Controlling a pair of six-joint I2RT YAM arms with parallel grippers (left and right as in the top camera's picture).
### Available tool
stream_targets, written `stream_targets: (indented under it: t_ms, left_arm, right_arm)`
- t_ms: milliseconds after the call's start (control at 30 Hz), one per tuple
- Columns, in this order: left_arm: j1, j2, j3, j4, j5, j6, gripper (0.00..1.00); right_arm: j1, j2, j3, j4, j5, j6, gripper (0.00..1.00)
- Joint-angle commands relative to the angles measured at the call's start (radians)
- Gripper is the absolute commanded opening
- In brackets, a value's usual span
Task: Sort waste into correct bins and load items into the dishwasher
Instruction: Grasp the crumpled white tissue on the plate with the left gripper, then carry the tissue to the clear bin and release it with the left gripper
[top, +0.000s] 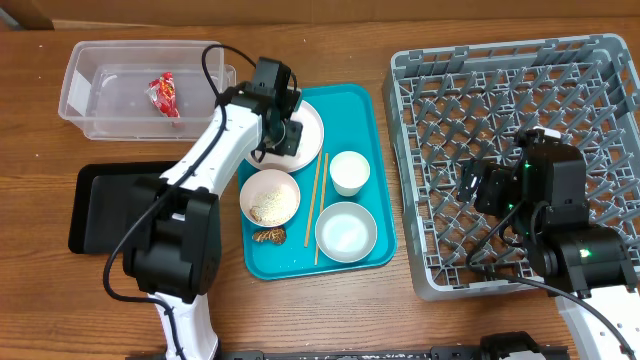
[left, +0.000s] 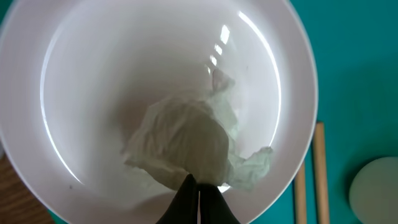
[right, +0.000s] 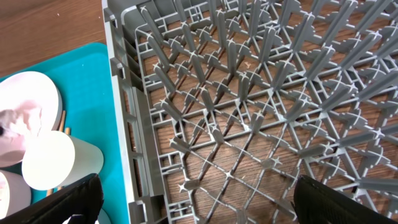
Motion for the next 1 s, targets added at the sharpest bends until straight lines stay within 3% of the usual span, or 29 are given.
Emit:
stream_targets:
  t_ms: [0, 400, 800, 867, 967]
  left_arm:
    - [0.011, -0.083, 0.092, -0.015, -0.025, -0.004, 0.04]
    - [0.117, -0.256, 0.167, -0.064, -0.160, -0.031, 0.04]
    - [0.303, -0.196, 0.167, -0.041, -0.158, -0.064, 0.04]
    - [0.311, -0.177, 0.167, -0.042, -0.158, -0.064, 0.07]
    - [0.322, -0.153, 0.166, -0.043, -0.158, -0.064, 0.22]
  right_arm:
    - [0.000, -0.007, 0.032, -0.001, -0.002, -0.001, 1.00]
    - [0.000, -0.007, 0.032, -0.001, -0.002, -0.001, 1.00]
    - [0.000, -0.007, 0.032, -0.001, -0.002, 0.002, 1.00]
    - [0.000, -0.007, 0.032, -0.002, -0.002, 0.002, 1.00]
    - [0.000, -0.007, 0.032, -0.002, -0.002, 0.002, 1.00]
